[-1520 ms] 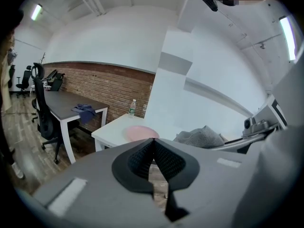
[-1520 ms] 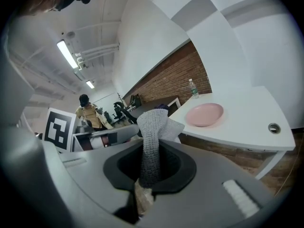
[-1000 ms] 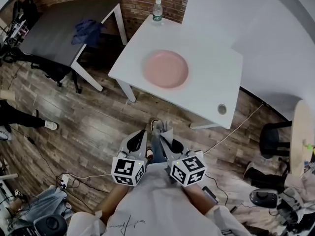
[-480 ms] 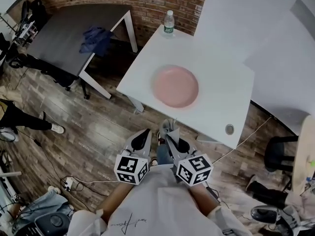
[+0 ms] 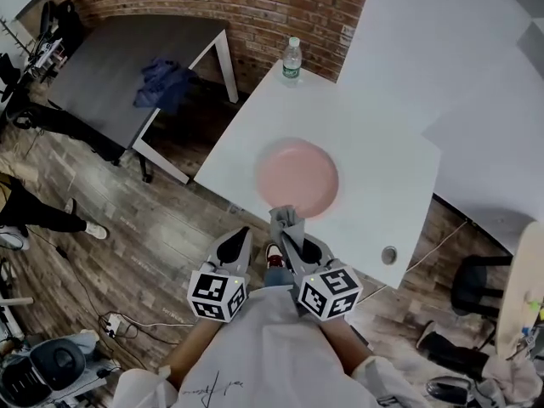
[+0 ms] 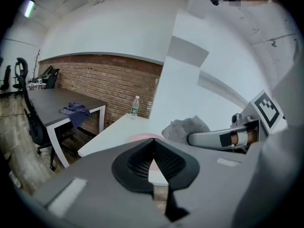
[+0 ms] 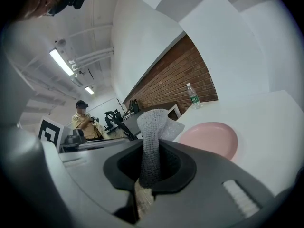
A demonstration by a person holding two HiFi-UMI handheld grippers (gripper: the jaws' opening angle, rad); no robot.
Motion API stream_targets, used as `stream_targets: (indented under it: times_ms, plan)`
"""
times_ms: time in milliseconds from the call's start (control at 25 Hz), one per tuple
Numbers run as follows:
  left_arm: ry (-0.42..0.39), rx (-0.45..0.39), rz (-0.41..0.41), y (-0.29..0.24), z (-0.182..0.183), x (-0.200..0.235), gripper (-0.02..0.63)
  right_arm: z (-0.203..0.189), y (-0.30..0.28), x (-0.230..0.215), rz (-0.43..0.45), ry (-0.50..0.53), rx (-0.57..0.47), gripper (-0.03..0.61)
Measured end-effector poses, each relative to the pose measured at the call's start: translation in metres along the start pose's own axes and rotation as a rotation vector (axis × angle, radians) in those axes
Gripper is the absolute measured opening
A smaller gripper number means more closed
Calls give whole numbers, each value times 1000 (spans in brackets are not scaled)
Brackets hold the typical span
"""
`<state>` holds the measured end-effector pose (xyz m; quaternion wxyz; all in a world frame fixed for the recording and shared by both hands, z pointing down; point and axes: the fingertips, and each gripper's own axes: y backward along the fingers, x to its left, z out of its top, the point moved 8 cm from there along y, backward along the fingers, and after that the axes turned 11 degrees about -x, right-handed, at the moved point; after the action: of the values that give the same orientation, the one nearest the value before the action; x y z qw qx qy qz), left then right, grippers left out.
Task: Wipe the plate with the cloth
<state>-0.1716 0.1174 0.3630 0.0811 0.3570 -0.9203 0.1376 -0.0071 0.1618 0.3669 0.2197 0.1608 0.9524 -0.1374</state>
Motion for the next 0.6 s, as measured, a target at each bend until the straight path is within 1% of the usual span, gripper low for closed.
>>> stream_targets:
  times_ms: [320, 480, 600]
  plan:
    - [5, -21, 37, -54, 10, 8, 12, 33, -33, -42, 33, 24, 4, 37]
    - [27, -14, 55, -72, 12, 9, 12, 43, -46, -58, 54, 30, 30, 37]
    - [35, -9, 66, -80, 11, 15, 12, 49, -54, -65, 59, 42, 27, 37]
